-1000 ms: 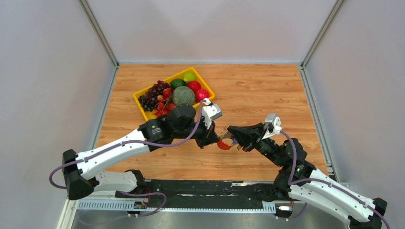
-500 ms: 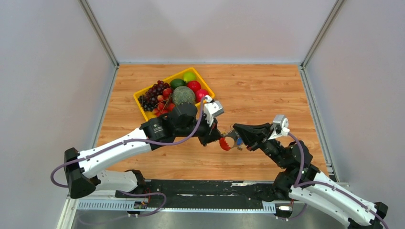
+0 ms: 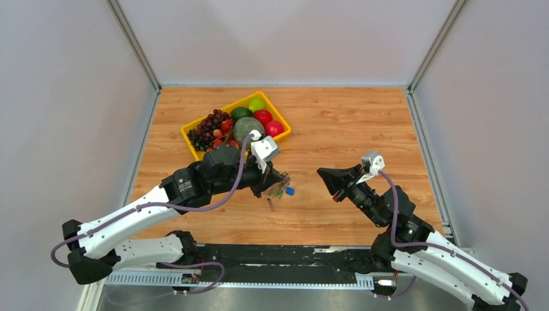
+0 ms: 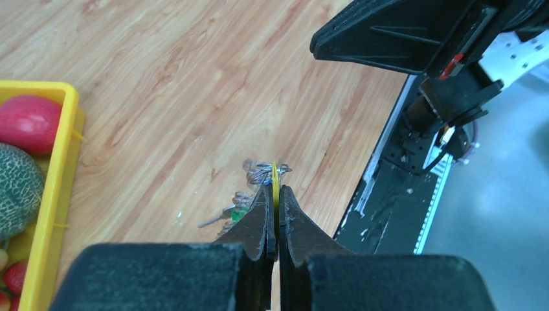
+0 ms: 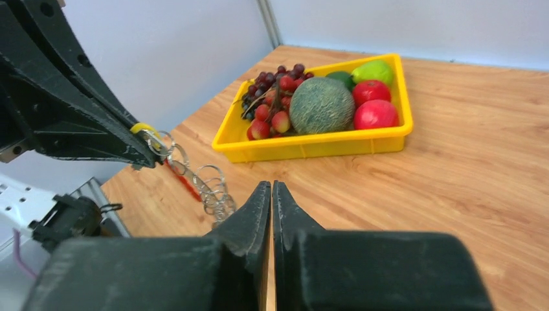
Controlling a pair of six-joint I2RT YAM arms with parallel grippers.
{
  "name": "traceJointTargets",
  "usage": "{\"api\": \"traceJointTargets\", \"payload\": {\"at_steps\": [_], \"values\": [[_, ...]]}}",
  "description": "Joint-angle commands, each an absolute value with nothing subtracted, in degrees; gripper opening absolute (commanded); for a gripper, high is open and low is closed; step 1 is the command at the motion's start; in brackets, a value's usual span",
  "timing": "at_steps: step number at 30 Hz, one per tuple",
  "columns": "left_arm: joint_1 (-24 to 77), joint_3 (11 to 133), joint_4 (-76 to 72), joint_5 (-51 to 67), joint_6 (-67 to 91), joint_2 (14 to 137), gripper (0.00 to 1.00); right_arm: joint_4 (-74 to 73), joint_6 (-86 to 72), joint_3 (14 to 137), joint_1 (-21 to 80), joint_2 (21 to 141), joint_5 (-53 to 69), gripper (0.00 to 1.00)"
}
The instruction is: Remove the keys from the keyring
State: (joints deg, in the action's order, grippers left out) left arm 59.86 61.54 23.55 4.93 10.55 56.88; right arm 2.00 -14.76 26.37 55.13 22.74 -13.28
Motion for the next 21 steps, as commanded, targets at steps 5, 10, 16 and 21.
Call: {"api": "traceJointTargets", "payload": {"at_steps": [5, 10, 16, 21], "values": [[59.8, 63.4, 24.2, 8.0, 4.0, 56.0, 0.00, 1.1, -12.2, 31.9, 55.1, 26.1, 0.9, 0.40], [59.8, 63.5, 24.1, 11.8, 1.9, 55.3, 0.00, 1.1, -9.8, 33.7, 55.2, 27.7, 7.6, 0.46], [59.8, 63.4, 24.2, 16.4, -3.4, 54.1, 0.00, 1.1, -6.6, 34.9, 55.2, 29.1, 11.4, 0.46], [59.8, 66.3, 30.3, 18.9, -7.4, 55.2, 0.00, 1.1, -4.2, 36.0, 55.1, 31.3, 11.7, 0.45]]}}
